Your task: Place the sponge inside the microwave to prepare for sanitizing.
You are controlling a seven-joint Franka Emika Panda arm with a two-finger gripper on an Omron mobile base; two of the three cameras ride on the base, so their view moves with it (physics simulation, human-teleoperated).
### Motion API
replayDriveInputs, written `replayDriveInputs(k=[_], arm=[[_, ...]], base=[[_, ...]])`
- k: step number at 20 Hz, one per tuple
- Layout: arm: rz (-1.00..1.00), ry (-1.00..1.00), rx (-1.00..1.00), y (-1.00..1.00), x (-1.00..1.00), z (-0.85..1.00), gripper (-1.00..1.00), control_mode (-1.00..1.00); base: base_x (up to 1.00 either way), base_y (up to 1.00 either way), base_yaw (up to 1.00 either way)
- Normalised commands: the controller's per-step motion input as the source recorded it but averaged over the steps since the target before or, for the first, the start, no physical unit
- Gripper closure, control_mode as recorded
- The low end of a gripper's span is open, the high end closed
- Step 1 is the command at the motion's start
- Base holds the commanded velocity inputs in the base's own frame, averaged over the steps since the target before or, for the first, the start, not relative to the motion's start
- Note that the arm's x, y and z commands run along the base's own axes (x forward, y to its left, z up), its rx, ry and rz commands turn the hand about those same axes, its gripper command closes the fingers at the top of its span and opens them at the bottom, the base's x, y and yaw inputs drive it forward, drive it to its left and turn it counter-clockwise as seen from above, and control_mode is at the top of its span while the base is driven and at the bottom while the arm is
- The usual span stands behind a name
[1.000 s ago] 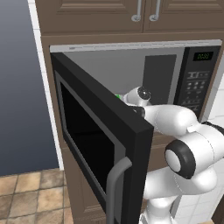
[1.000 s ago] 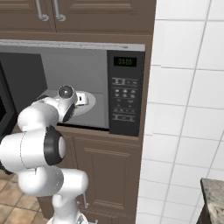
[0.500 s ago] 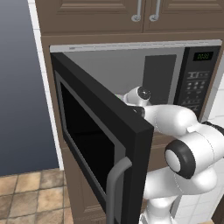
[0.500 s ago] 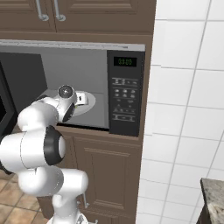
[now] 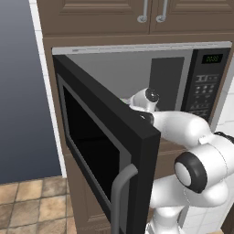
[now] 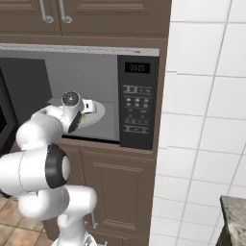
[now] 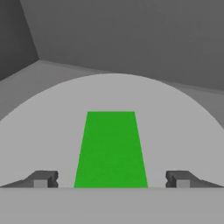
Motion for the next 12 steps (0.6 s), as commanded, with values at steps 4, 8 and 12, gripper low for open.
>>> replayDriveInputs(k=[4, 8, 12], arm=[[0.0, 0.0, 0.0, -0.01, -0.41, 0.49, -1.0, -1.0], [0.0, -0.04, 0.0, -0.04, -0.67, 0.38, -1.0, -1.0], [-0.01, -0.08, 0.0, -0.19, -0.94, 0.42, -1.0, -1.0]], base=[[0.0, 0.0, 0.0], [0.0, 0.0, 0.0], [0.0, 0.0, 0.0]])
